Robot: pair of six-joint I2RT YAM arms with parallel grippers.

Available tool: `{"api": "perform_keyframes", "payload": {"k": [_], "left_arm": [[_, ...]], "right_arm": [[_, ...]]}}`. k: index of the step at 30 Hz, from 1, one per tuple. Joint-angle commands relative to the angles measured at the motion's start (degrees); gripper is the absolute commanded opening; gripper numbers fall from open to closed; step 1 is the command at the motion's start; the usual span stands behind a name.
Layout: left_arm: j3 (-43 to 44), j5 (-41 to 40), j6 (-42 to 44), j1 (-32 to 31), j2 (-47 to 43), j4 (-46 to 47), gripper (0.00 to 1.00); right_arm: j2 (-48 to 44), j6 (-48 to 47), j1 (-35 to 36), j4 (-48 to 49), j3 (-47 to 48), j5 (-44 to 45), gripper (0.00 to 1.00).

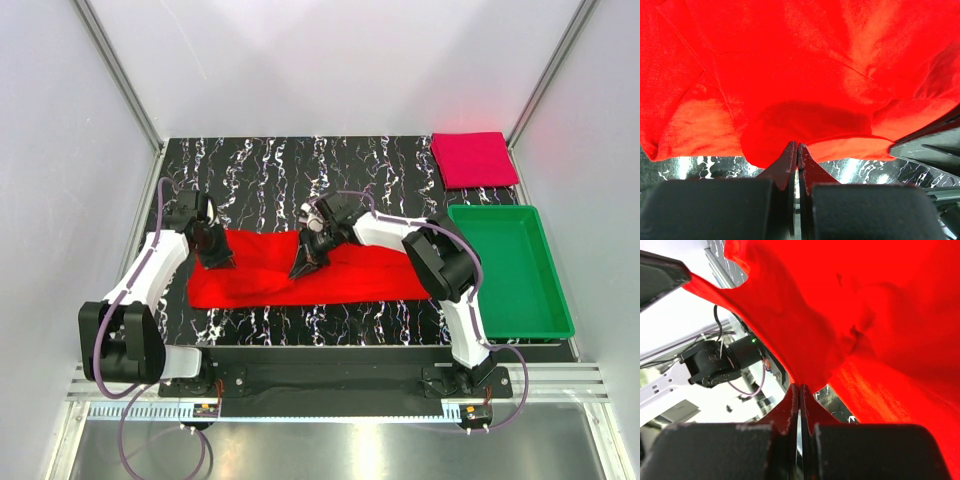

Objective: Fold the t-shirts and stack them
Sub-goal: Fold the tshirt

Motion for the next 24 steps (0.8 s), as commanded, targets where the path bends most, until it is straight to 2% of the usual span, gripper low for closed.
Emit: {"api": "perform_keyframes", "payload": {"k": [1,13,24], "left_arm": [[0.9,-0.2,-1.4,-0.1,-0.6,1.9,0.00],[10.7,-6.4,-0.4,1.2,11.3,7.3,0.00],[19.2,-8.4,1.5,1.8,21.4,8.7,0.00]], "right_arm": [[-1.2,-5.3,-0.1,-6.1,6.8,2.0,0.00],[12.9,-11.8,-5.9,-18.6,29.5,2.4,0.00],[20.5,-11.8,-7.0,-20.2,37.1,0.4,0.00]]}}
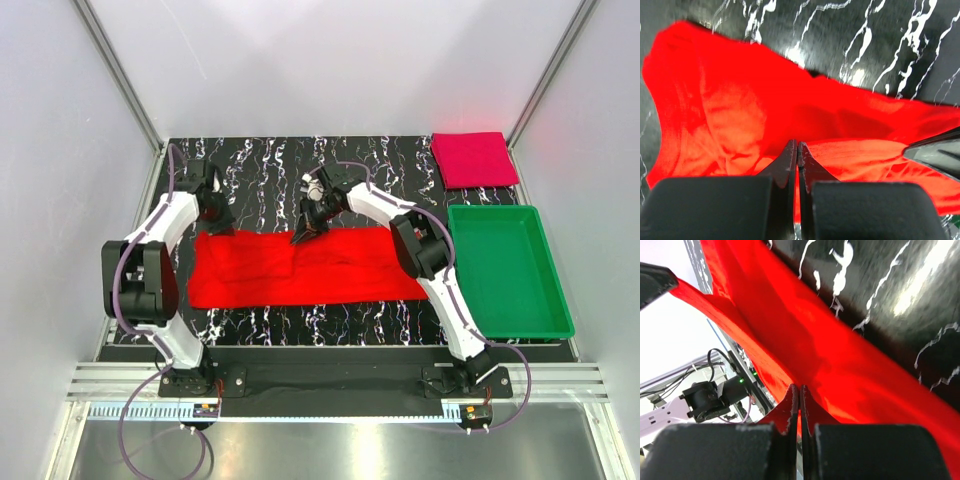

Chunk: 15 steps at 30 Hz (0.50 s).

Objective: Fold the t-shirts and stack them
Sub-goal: Fold the tshirt

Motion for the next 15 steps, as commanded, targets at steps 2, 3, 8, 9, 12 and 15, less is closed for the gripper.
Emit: {"api": "perform_keyframes", "payload": {"k": [2,3,8,9,12,15], "left_arm": [[4.6,-2.2,2.0,0.6,3.1,2.0,0.00],[4.9,-2.1,2.1,0.7,3.6,1.9,0.00],[7.1,-0.8,2.6,0.7,6.5,2.0,0.00],[7.4,-0.8,2.7,0.7,7.4,1.9,0.00],[8.0,-1.4,2.7,0.7,8.6,1.7,0.00],[10.0,-4.8,3.3,0.7,9.2,-0.3,0.21]], "right_arm": [[1.3,-0.7,-0.2,-1.8,4.8,-1.0,0.00],[1.9,-0.6,-0.3,-1.9,5.3,-0.9,0.00],[3.0,0.3,-0.8,-3.2,7.5,0.5,0.00],[3.4,0.5,-1.0,-3.4,7.7,0.5,0.00],[4.1,0.6,-1.4,-4.5,9.8,0.6,0.05],[4.1,-0.6,-2.7,-7.8,12.6,2.5,0.20]]}}
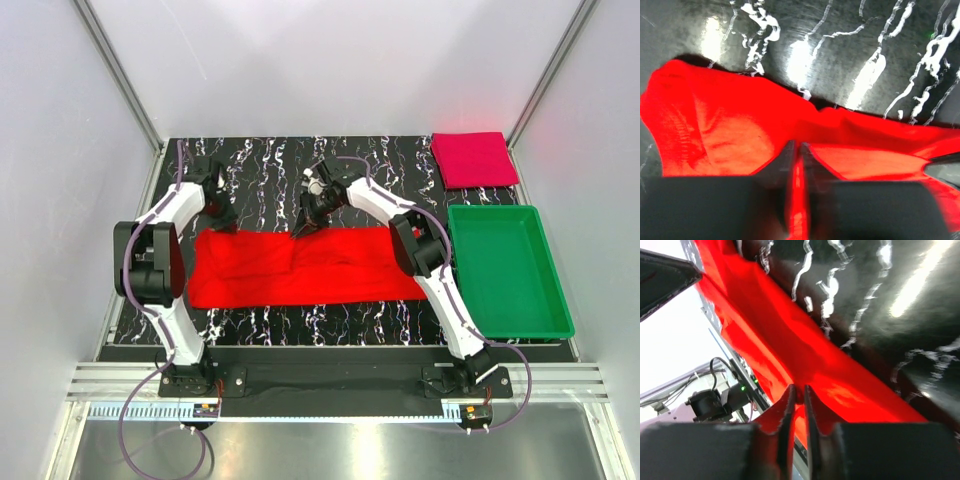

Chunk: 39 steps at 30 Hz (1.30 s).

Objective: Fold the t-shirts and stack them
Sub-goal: Fold the tshirt

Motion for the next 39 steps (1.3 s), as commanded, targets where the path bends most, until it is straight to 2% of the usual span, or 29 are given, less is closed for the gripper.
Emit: {"api": "perform_keyframes", "payload": {"k": [1,2,3,4,5,6,8,10,12,16,20,24,28,32,35,39], "left_arm": [[6.2,-8.0,1.9,0.3,0.0,-1.9,0.25],[7.2,-9.6,2.2,0.3,-1.5,-2.9,0.27],[8.0,-10.7,2.5,0.3,-2.6,-3.7,0.31],[8.8,-11.4,2.8,0.3,-5.3,-5.1,0.41],[8.7,-11.0,2.7,0.3,-6.9,-5.6,0.46],[8.2,-9.9,2.4,0.3,-8.4,-5.8,0.48],[4.4,-4.6,0.1,0.0,-12.3,-6.0,0.47],[-1.3,1.7,-3.8,-1.1,-14.4,-4.6,0.46],[-8.0,4.0,-7.5,-2.0,-17.0,-1.1,0.43],[-16.2,9.1,-15.8,-2.2,-18.4,4.8,0.46],[-18.2,4.2,-18.0,-1.8,-16.4,8.7,0.45],[-19.1,3.5,-20.6,0.3,-12.8,11.2,0.45],[-18.9,2.3,-22.8,2.7,-8.0,9.4,0.47],[-15.3,-0.1,-19.5,5.0,-2.4,7.8,0.47],[-8.6,-0.7,-16.1,6.4,3.2,5.3,0.47],[6.1,-2.5,-11.3,7.0,11.9,0.1,0.47]], "right_arm": [[-0.2,-3.2,-2.4,-9.7,6.0,5.4,0.24],[-0.6,-5.2,-3.2,-12.9,7.5,7.3,0.28],[-1.8,-7.0,-3.4,-15.8,9.8,9.2,0.40],[-2.6,-10.2,-3.5,-20.8,10.7,12.6,0.44],[-3.4,-11.5,-3.5,-22.8,11.1,13.7,0.49],[-6.0,-12.6,-3.5,-24.0,10.0,14.1,0.53],[-9.2,-13.7,-3.5,-24.6,6.5,13.5,0.54],[-14.6,-13.2,-3.6,-22.3,-0.7,12.5,0.54],[-19.0,-12.6,-3.6,-18.7,-8.4,11.6,0.54],[-24.8,-11.8,-3.6,-14.3,-19.8,12.2,0.55],[-29.4,-13.0,-3.6,-13.9,-26.4,14.6,0.54],[-35.4,-12.7,-3.6,-12.4,-33.0,15.5,0.49],[-38.3,-11.5,-3.6,-10.4,-37.9,17.7,0.49],[-35.7,-10.9,-3.8,-9.3,-38.2,19.0,0.49],[-31.3,-11.5,-3.9,-8.9,-35.3,19.7,0.47],[-24.9,-10.1,-5.0,-9.6,-26.5,17.2,0.38]]}}
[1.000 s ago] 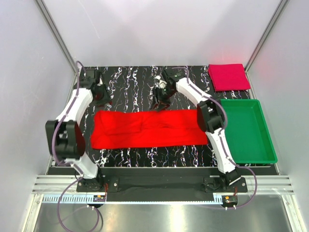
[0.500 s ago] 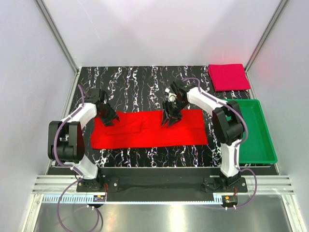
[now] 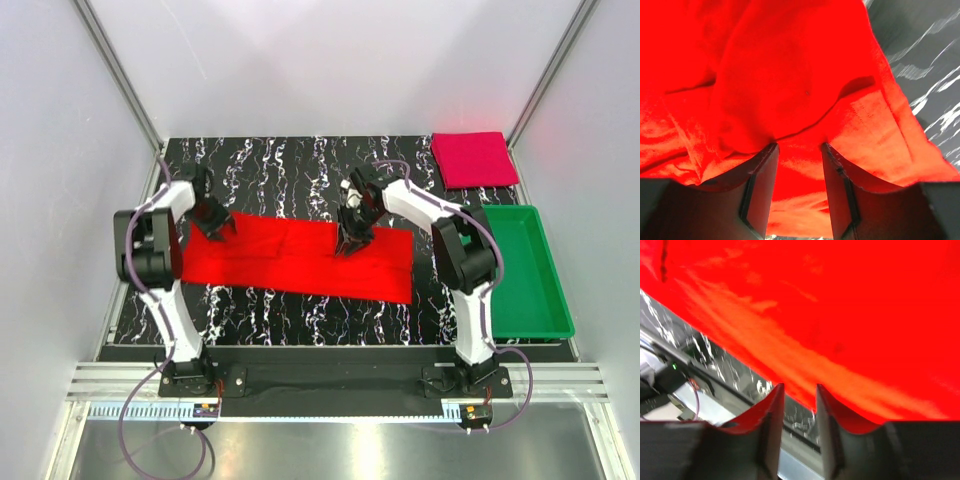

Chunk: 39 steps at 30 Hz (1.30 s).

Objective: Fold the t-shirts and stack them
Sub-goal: Fold the tshirt

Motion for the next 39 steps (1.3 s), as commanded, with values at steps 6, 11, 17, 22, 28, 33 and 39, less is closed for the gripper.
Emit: {"api": "perform_keyframes", "payload": {"k": [6,11,17,22,28,33,39], "left_arm": [[33.3,-7.1,11.3,1.0,20.9,-6.8,0.47],[52.2,-0.7,12.3,0.8,31.6,-7.6,0.45],[52.1,9.6,4.9,0.9,35.9,5.8,0.43],[47.7,16.0,-3.1,0.9,36.5,19.2,0.43],[54.4,20.6,-8.4,1.0,41.2,25.7,0.43],[51.4,18.1,-1.0,-0.4,33.0,23.3,0.48],[40.6,8.5,5.4,-3.1,19.7,20.7,0.53]], "right_arm": [[7.6,4.3,-5.4,0.9,9.3,-2.6,0.33],[8.5,3.6,-9.1,1.1,8.4,-2.8,0.31],[9.5,4.6,-9.1,1.6,4.6,-3.7,0.28],[4.9,6.9,-9.0,5.6,-6.0,-3.8,0.26],[-2.7,9.5,-9.0,9.4,-18.3,-3.3,0.26],[-6.9,9.5,-9.0,7.9,-17.0,-5.9,0.29],[-7.0,7.6,-6.6,4.4,-10.4,-7.4,0.35]]}}
